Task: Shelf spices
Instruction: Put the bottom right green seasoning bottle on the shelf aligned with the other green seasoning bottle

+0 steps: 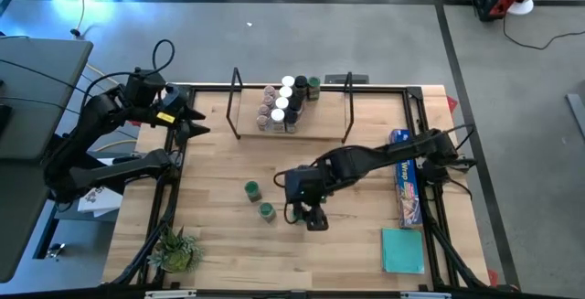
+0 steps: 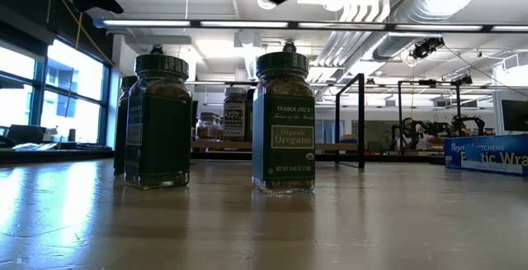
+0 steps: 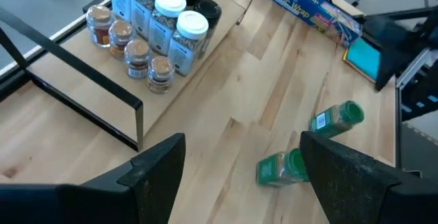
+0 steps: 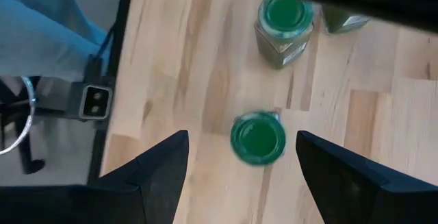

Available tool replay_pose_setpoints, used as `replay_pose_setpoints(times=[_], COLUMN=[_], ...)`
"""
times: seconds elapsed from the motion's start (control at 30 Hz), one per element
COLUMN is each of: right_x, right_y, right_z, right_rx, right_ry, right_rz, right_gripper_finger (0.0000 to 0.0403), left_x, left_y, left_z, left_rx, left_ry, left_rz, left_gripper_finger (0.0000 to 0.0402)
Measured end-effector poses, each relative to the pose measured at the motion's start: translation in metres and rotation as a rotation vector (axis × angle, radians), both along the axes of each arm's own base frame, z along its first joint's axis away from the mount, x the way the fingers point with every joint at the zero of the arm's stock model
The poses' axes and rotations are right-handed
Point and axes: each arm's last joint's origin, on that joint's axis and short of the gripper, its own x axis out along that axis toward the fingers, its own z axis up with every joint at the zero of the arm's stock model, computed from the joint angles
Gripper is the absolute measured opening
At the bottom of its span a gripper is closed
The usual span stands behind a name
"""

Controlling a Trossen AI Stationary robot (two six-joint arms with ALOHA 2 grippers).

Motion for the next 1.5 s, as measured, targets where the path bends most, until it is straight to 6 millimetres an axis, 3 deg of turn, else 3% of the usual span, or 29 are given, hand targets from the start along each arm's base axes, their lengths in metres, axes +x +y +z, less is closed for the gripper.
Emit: replay_pose_setpoints(times=[0.23, 0.43, 0.6, 0.73, 0.87, 1.0, 1.23, 1.4, 1.5], right_x=[0.016, 0.021, 0.019, 0.019, 0.019, 0.019, 0.02, 0.025, 0.026], right_y=[0.004, 0.005, 0.003, 0.003, 0.006, 0.016, 0.029, 0.029, 0.027], right_z=[-0.034, -0.05, -0.051, -0.052, -0.053, -0.06, -0.075, -0.092, -0.092], right_rx=[-0.046, -0.096, -0.108, -0.11, -0.137, -0.159, -0.226, -0.233, -0.223], right_ry=[0.022, 0.057, 0.083, 0.092, 0.077, 0.076, 0.094, 0.139, 0.145], right_rz=[0.066, 0.088, 0.054, 0.053, 0.125, 0.195, 0.19, 0.18, 0.148], right_gripper_finger=[0.0264, 0.0264, 0.027, 0.0299, 0.0325, 0.0326, 0.0292, 0.024, 0.0202], left_x=[-0.004, -0.006, -0.006, -0.006, -0.006, -0.006, -0.006, -0.006, -0.006], left_y=[-0.004, -0.005, -0.005, -0.005, -0.005, -0.005, -0.005, -0.005, -0.005], left_z=[0.0, -0.001, 0.0, 0.0, 0.0, 0.0, 0.0, 0.0, 0.0], left_rx=[0.006, 0.002, 0.006, 0.012, 0.012, 0.012, 0.008, 0.008, 0.007], left_ry=[0.004, 0.007, 0.007, 0.009, 0.01, 0.009, 0.008, 0.007, 0.007], left_rz=[-0.011, -0.01, -0.012, -0.013, -0.013, -0.013, -0.009, -0.009, -0.008], left_gripper_finger=[0.0282, 0.0282, 0.0282, 0.0282, 0.0282, 0.0282, 0.0282, 0.0282, 0.0282])
